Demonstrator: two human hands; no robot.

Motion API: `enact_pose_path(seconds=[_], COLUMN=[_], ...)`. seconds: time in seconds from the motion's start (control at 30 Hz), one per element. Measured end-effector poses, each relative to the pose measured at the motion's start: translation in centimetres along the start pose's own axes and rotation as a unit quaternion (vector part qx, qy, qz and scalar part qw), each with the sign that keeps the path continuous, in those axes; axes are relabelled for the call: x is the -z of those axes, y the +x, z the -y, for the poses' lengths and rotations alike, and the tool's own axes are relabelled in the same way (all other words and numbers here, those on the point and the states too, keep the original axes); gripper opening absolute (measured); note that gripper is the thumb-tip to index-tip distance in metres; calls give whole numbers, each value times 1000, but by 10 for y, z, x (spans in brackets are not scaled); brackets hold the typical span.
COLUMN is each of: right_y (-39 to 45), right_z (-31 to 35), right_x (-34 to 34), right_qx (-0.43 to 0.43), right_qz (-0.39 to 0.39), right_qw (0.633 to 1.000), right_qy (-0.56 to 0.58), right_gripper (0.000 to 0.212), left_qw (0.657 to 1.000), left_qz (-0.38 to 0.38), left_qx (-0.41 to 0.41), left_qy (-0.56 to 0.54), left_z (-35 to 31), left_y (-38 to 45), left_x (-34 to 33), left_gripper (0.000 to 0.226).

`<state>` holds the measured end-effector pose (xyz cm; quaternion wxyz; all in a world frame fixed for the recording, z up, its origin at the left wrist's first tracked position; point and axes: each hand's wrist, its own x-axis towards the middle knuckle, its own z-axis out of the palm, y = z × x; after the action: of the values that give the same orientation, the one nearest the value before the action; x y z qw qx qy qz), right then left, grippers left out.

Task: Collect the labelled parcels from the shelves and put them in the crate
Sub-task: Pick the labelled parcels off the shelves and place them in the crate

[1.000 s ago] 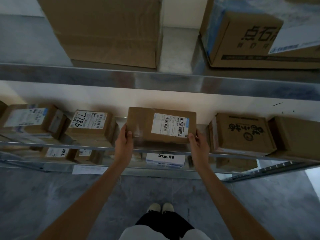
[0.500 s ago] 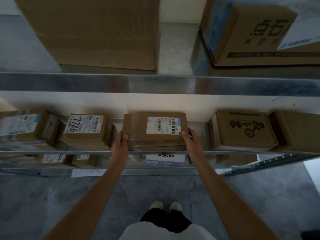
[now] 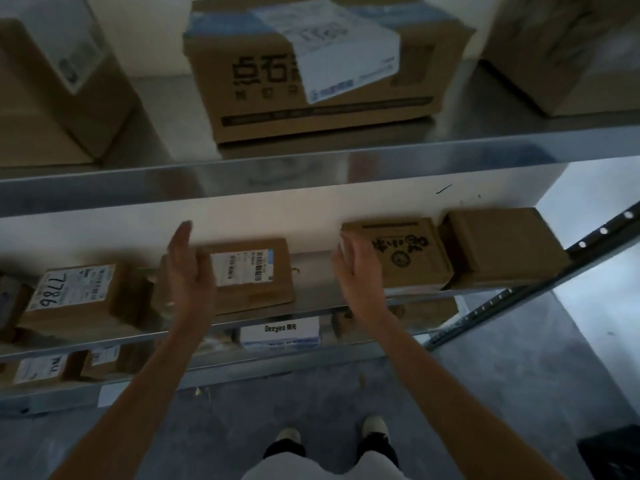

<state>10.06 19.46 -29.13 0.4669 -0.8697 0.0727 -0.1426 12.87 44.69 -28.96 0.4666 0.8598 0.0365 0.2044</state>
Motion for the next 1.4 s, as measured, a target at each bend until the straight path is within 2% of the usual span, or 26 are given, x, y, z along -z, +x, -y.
enact_pose_path(seconds=[0.07,0.13,0.27,0.37,0.5,0.57,0.67,0.73,0.8,0.87,1.03,1.17,1.3,1.4], right_y=[9,17,20,15,13,17,23,26,28,28,23,21,22,23], right_z=[-21,-49,-97,-107,-107,-108,-101,-93,-88,-86,-86,-82,-75,-72], right_x=[44,82,126,136,144,153,165,168,169,168,165,162,160,157], right_qx=[16,-32,-163,-238,-291,-258,-201,-187,-200,-206,-203,-199,-181,-197], right_qz=[-40,-49,16,87,84,76,63,72,90,99,117,123,112,90], right_qw=[998,995,985,967,946,953,960,952,936,929,931,933,938,935], right_qy=[-52,-78,-57,27,115,138,185,231,275,291,279,273,272,280], right_gripper=[38,47,64,73,66,52,34,40,55,53,14,21,27,42], left_qw=[998,993,949,911,900,896,896,894,891,887,874,873,881,864], left_qz=[32,97,226,261,190,131,73,43,30,38,105,169,160,119], left_qx=[-26,11,187,294,352,368,364,368,374,369,381,343,324,332], left_qy=[-38,-70,-113,-126,-174,-211,-245,-251,-256,-275,-281,-301,-306,-359], left_z=[-42,-80,-110,-107,-114,-114,-119,-123,-123,-120,-123,-123,-122,-123], left_y=[-10,-30,-68,-90,-107,-105,-99,-96,-94,-92,-89,-92,-93,-97], left_x=[-41,-88,-160,-177,-172,-158,-139,-135,-132,-129,-125,-123,-122,-118], left_gripper=[44,44,58,69,44,34,41,45,47,53,66,78,78,70])
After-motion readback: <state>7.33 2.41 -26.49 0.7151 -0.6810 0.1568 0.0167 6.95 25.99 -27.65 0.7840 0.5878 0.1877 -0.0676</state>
